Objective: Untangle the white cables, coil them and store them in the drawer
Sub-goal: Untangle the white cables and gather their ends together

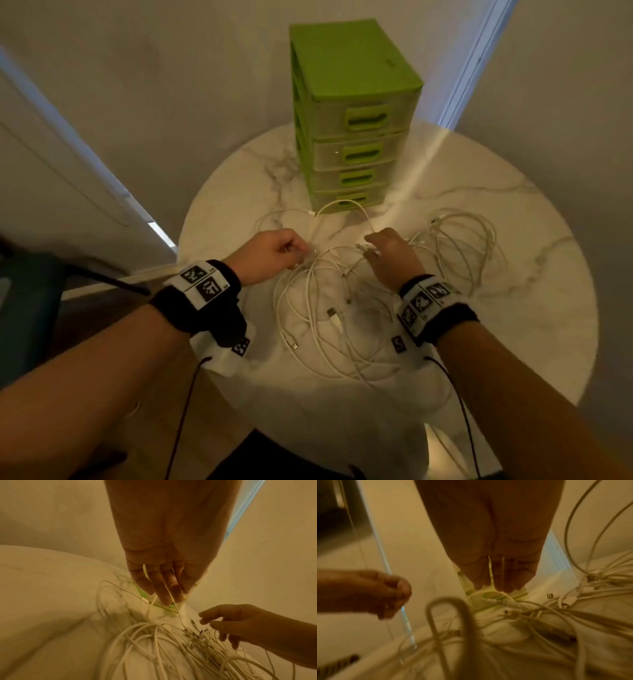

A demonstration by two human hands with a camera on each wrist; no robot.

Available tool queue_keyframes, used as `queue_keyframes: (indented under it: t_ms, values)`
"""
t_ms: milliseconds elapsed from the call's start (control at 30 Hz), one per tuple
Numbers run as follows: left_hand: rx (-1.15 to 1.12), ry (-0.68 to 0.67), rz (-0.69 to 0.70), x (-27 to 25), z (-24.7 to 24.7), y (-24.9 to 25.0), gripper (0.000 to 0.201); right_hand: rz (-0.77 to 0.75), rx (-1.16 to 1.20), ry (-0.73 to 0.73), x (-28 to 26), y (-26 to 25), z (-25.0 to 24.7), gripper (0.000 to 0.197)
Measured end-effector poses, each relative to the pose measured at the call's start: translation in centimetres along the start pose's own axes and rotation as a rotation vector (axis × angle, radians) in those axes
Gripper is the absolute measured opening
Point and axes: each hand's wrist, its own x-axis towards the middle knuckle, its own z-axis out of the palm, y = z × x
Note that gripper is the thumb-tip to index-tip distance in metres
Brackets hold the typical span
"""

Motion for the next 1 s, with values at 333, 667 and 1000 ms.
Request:
queue_keyframes:
  t_ms: [333,667,1000]
  values:
    - [0.054,0.143,0.023,4.9,2.7,2.4,0.027,-0.125,-0.069,-0.025,4.7,1.3,-0.4,0.023]
    - [0.099,0.392,0.091,6.9,3.3,4.9,0.013,-0.163,0.498,-0.095,3.7,0.0,-2.4,0.018]
    - [0.006,0.693,0.023,3.7,-2.8,2.4,0.021,-0.007,0.417,-0.172,1.2,-0.2,-2.8,0.026]
